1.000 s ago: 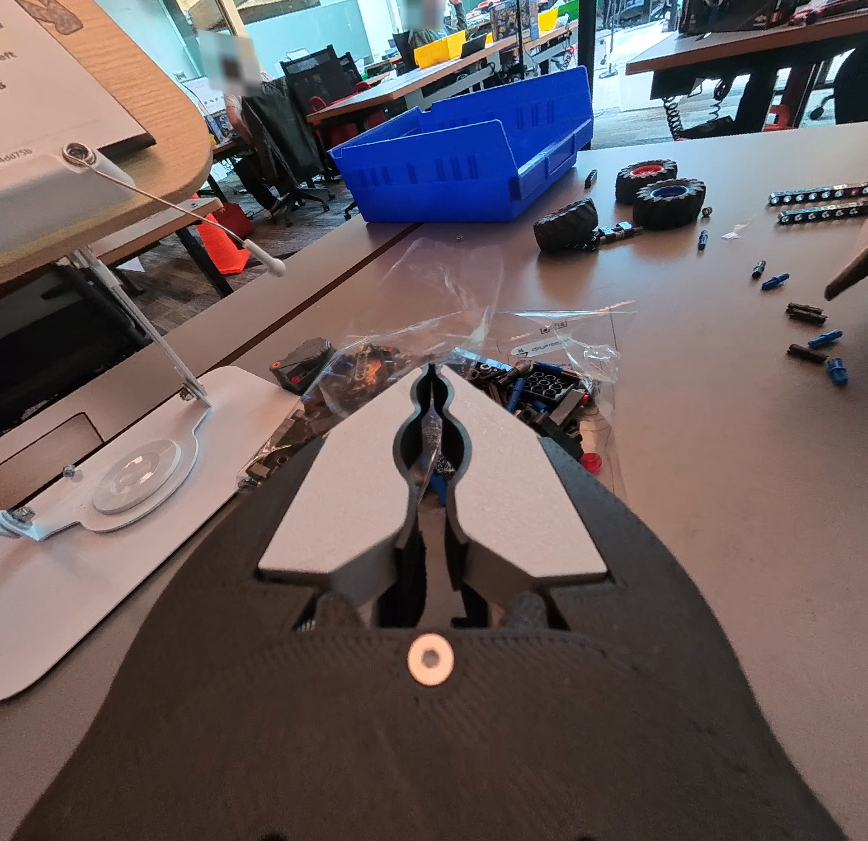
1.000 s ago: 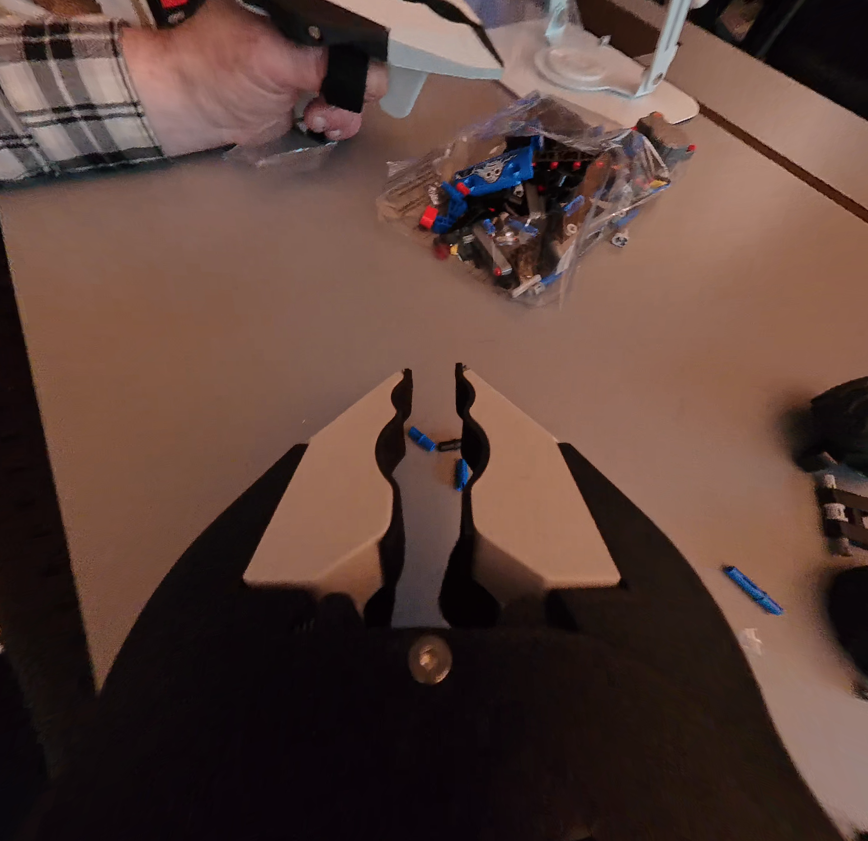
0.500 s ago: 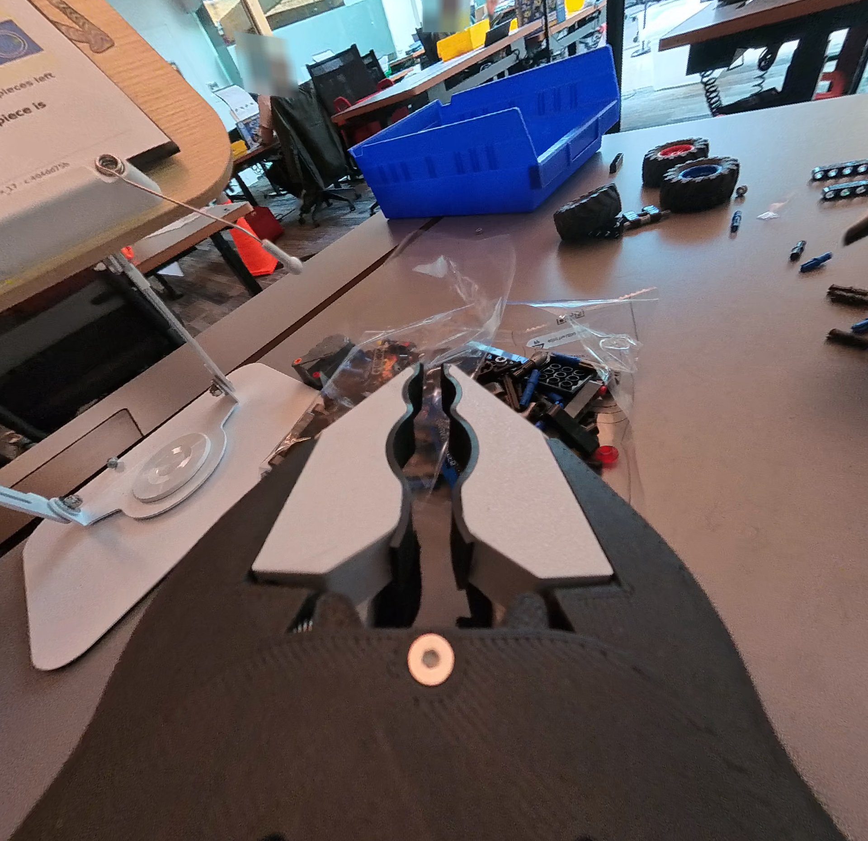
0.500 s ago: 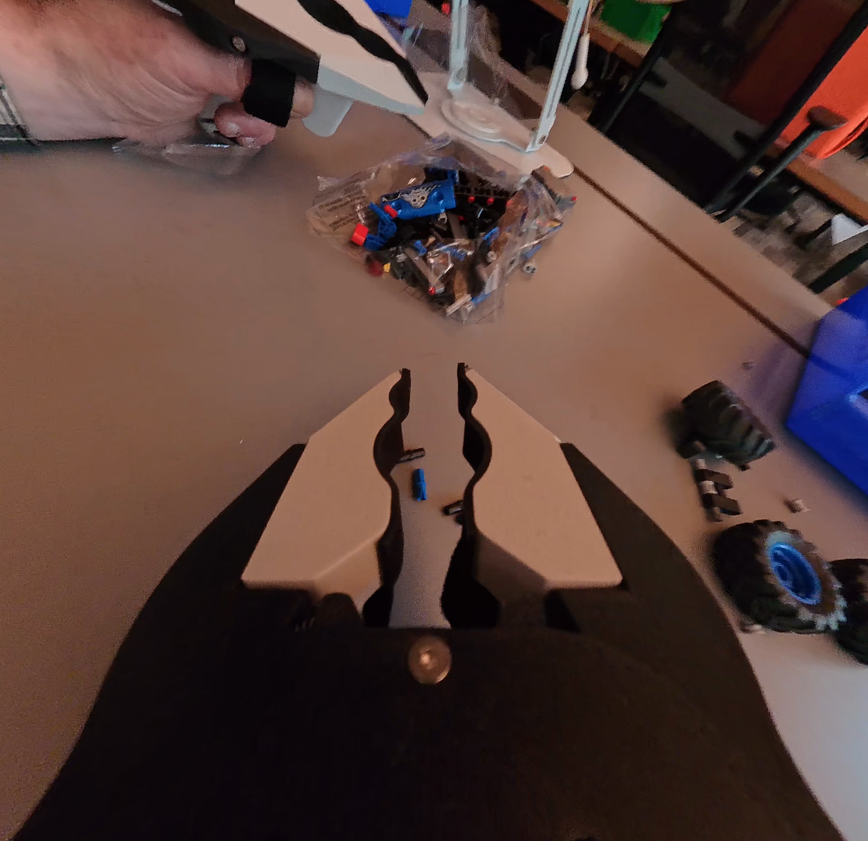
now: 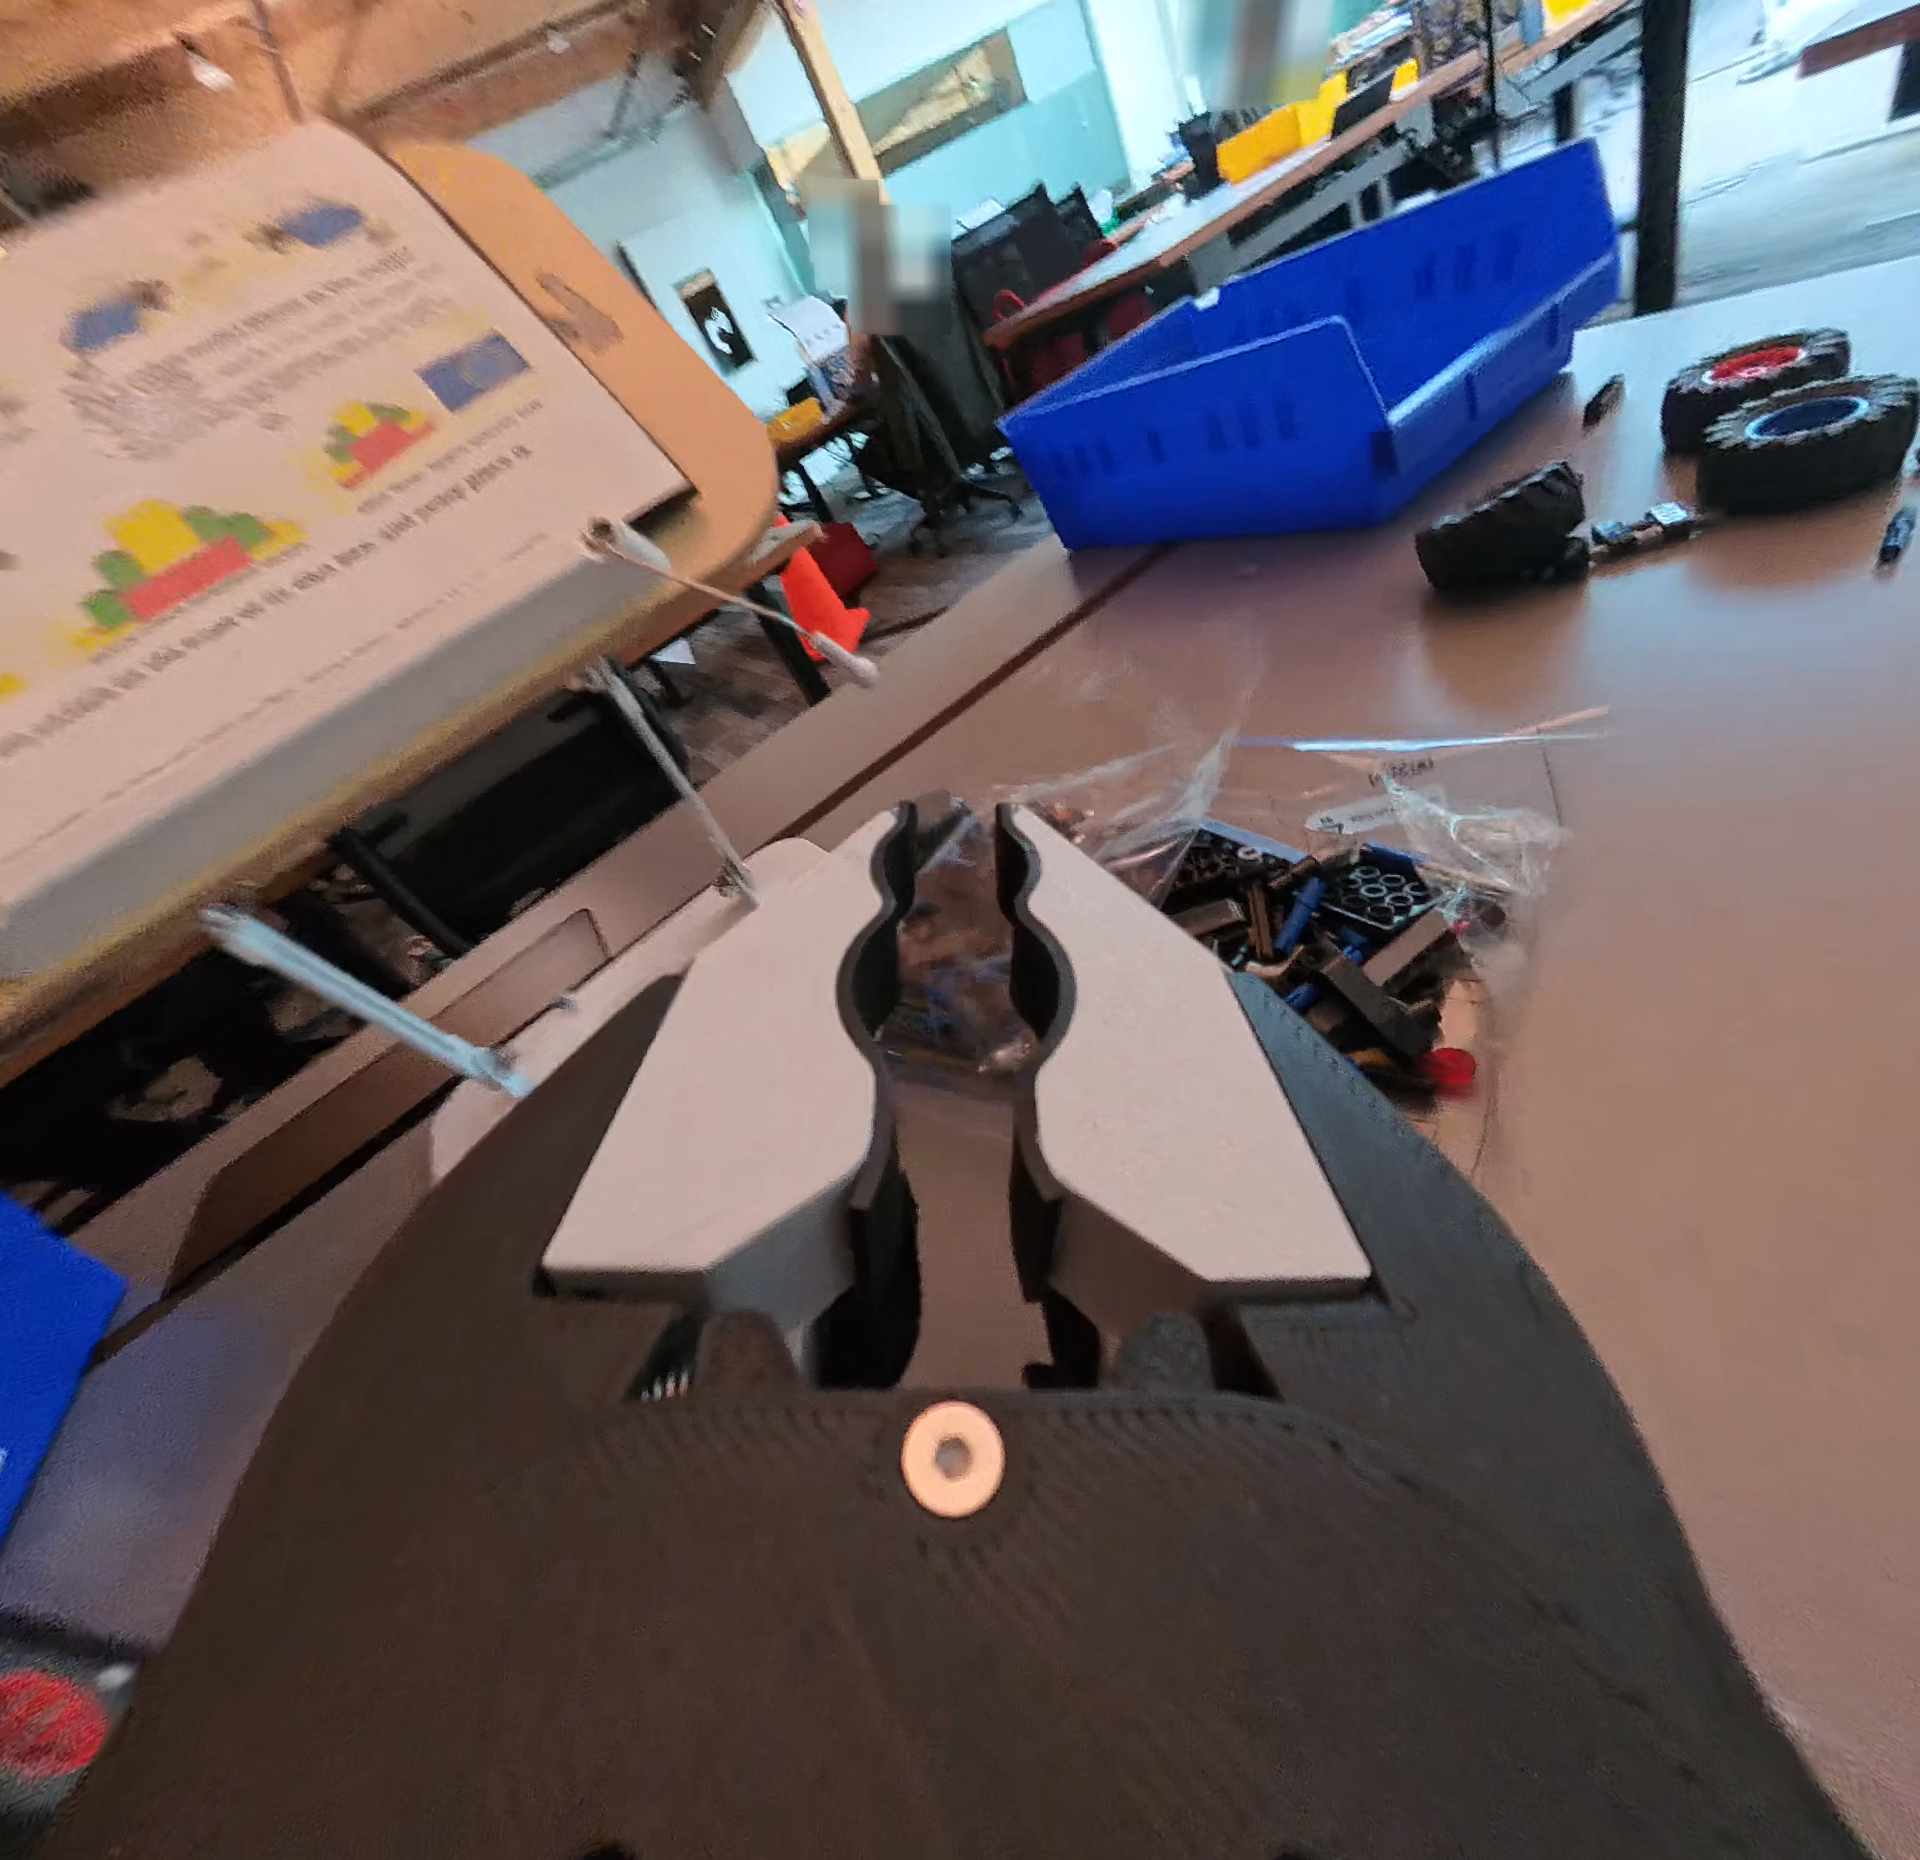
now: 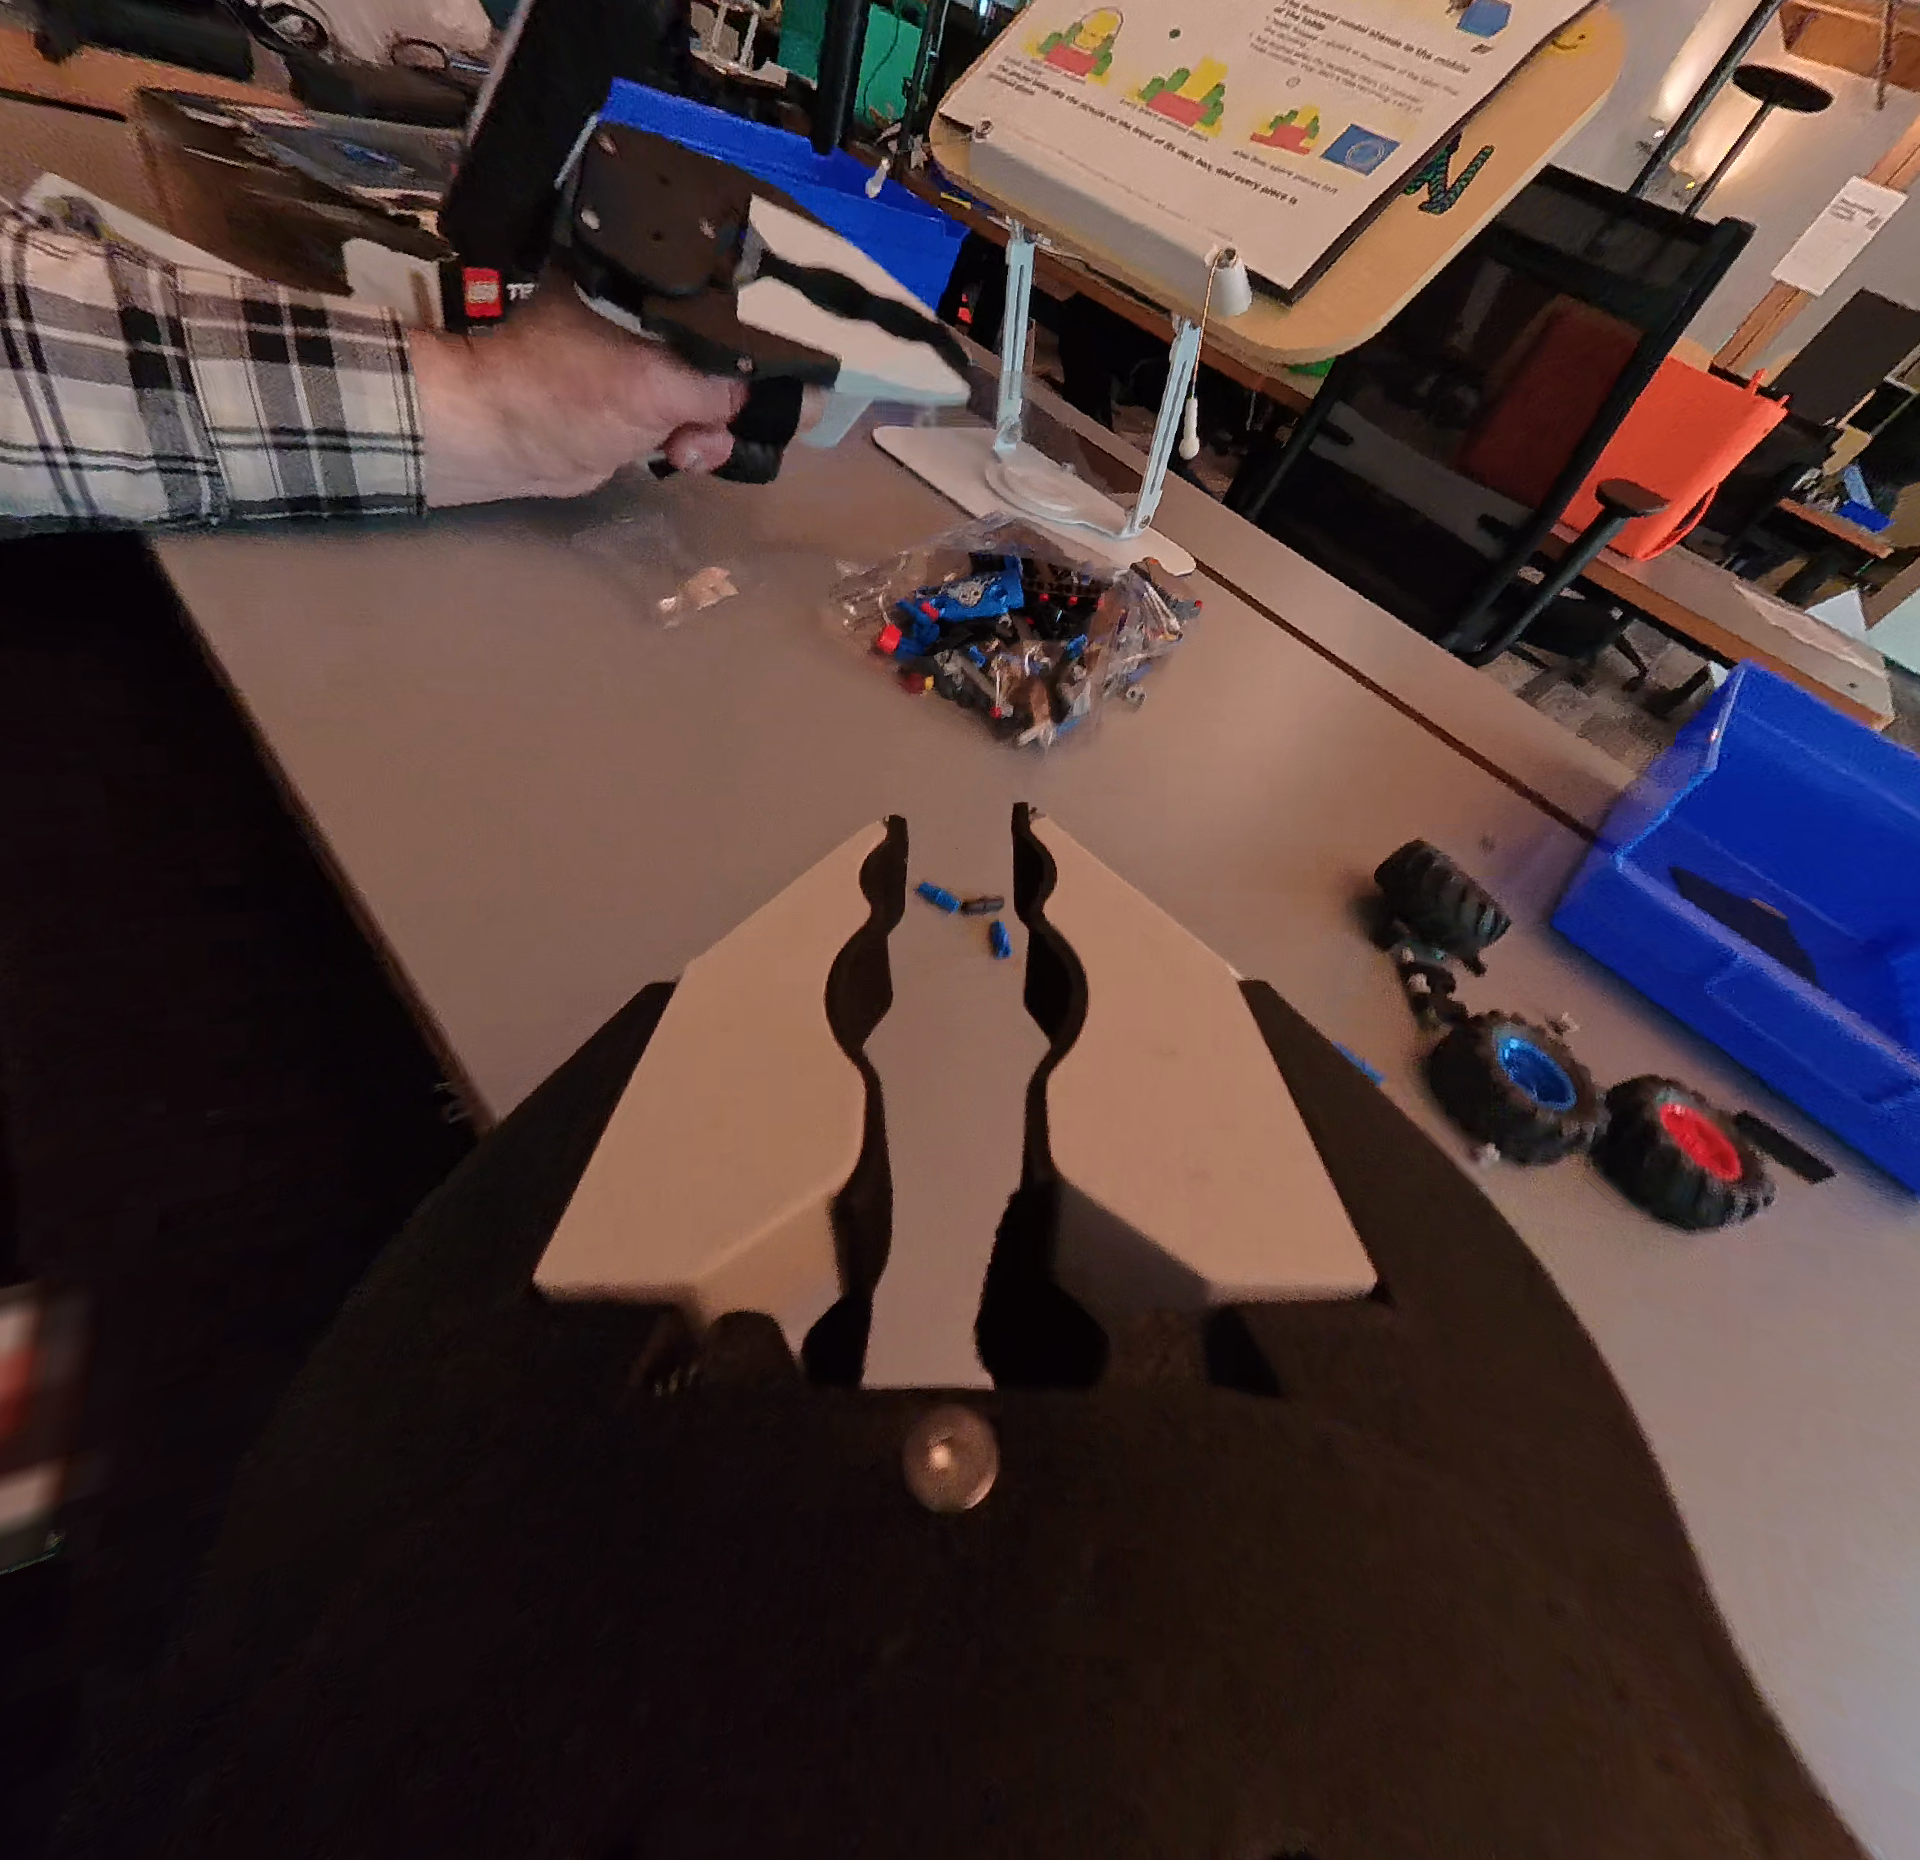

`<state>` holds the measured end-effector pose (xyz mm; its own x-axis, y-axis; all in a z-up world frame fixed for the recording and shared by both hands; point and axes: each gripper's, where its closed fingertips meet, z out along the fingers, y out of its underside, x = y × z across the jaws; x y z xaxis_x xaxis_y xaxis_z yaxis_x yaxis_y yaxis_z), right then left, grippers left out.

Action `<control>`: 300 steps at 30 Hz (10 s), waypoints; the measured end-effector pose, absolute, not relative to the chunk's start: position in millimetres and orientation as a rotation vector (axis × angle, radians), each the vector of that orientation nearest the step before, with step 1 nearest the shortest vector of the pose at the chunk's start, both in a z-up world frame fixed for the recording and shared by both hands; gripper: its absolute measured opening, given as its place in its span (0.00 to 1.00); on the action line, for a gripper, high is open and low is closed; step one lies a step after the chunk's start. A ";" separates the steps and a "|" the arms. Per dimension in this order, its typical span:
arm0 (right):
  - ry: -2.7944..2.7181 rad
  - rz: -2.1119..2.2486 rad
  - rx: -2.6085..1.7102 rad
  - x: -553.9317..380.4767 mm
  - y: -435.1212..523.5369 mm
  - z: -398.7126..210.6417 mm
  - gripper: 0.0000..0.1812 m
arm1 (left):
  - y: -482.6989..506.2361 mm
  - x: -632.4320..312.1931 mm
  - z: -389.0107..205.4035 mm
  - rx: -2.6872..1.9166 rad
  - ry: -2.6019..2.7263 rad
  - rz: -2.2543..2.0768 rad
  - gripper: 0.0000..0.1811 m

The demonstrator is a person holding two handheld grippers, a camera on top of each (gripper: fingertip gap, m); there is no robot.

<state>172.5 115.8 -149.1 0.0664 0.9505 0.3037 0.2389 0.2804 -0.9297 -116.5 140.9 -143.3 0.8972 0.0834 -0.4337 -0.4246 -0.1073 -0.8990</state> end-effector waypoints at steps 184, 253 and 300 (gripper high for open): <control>-1.969 0.689 -1.546 -9.4 184.1 -194.7 0.15 | 157.9 -64.0 -199.7 -1.892 0.412 0.091 0.00; -2.067 0.613 -1.550 -24.9 194.5 -213.3 0.14 | 159.7 -62.9 -203.3 -1.893 0.417 0.075 0.00; -2.174 0.575 -1.736 118.9 195.5 -260.4 0.08 | 160.0 -59.0 -202.9 -1.882 0.433 0.064 0.00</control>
<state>118.9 195.5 -260.4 -0.2250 0.9742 -0.0154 0.8544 0.1897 -0.4837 -59.0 160.0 -202.9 0.9304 -0.2646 -0.2538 -0.3270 -0.2856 -0.9008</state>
